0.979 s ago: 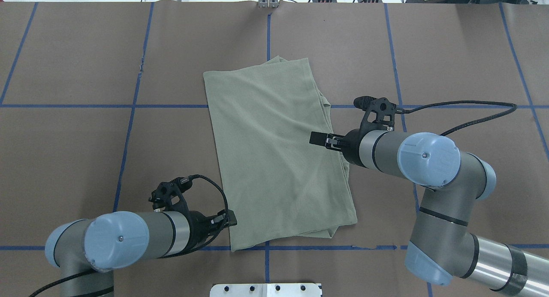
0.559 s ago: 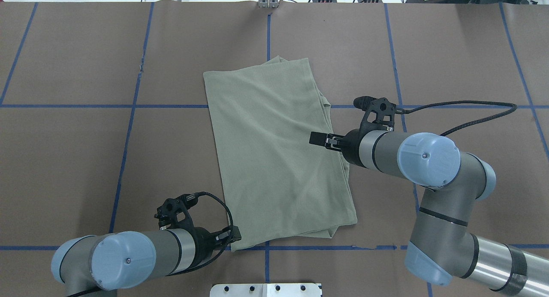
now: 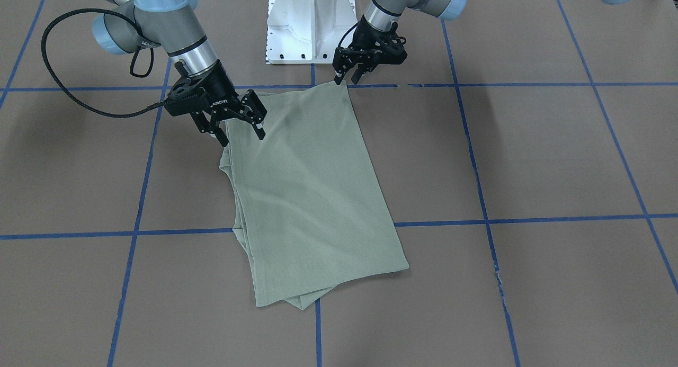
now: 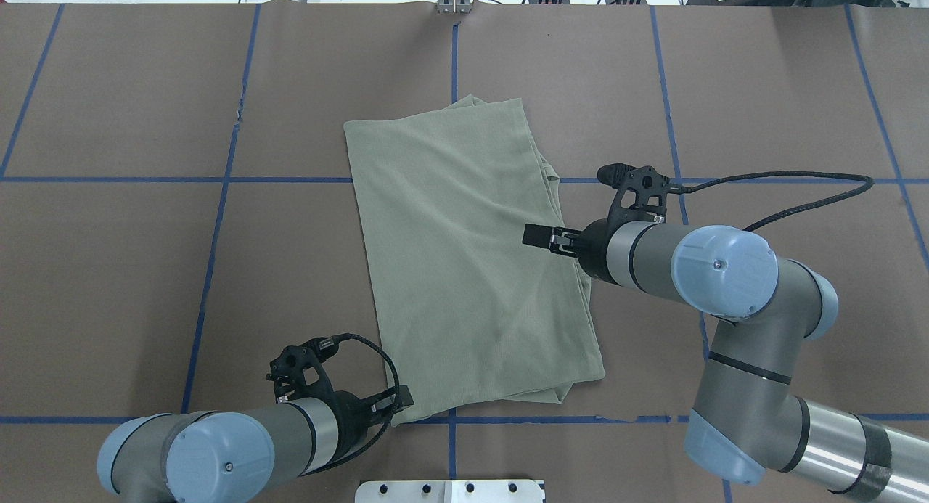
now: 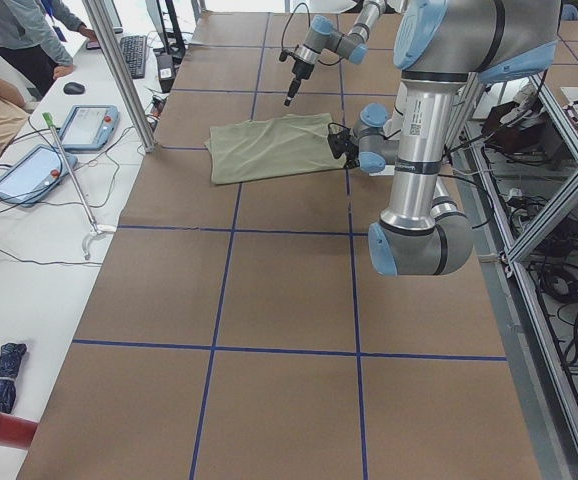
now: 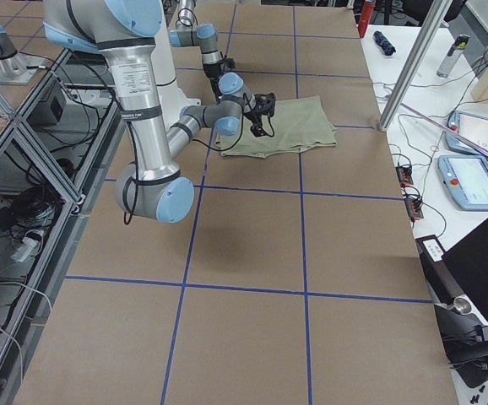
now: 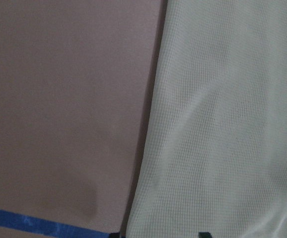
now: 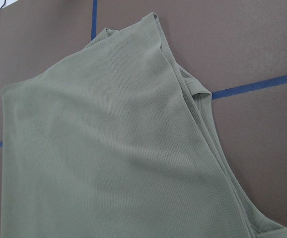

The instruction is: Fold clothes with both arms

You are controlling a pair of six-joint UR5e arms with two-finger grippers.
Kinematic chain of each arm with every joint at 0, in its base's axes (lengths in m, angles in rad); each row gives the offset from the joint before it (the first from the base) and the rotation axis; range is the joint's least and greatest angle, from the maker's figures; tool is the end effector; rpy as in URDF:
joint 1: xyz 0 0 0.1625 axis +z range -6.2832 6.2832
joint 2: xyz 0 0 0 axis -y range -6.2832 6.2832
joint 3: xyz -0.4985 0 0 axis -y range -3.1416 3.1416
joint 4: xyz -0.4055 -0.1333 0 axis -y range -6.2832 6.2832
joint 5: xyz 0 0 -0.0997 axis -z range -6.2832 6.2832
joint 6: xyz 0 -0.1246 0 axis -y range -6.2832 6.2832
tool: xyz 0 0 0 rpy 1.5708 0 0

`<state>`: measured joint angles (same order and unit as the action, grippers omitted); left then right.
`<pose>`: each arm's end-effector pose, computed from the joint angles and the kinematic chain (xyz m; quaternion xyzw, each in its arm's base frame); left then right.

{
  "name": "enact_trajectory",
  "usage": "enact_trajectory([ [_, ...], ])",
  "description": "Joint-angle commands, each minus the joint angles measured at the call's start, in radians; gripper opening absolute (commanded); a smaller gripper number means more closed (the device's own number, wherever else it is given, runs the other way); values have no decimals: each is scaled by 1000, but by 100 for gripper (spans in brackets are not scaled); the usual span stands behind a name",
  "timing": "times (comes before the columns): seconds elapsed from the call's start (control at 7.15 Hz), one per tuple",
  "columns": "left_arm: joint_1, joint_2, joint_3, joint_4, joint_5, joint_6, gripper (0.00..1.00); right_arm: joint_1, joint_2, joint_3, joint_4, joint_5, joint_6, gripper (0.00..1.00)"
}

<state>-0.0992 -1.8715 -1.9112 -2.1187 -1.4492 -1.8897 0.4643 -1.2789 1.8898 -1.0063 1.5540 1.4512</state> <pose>0.6068 -0.2095 0.3497 -0.0113 0.5612 -0.2049 0.8018 -0.5018 -0.4027 0.3633 0.1663 -0.5290 0.1473 0.8191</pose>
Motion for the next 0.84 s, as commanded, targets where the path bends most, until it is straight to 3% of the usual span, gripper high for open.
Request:
enact_trajectory([
  [0.0, 12, -2, 26, -4, 9, 0, 61, -1, 0, 0, 0, 0, 0, 100],
  [0.7, 18, -20, 30, -4, 12, 12, 61, 1, -2, 0, 0, 1, 0, 100],
])
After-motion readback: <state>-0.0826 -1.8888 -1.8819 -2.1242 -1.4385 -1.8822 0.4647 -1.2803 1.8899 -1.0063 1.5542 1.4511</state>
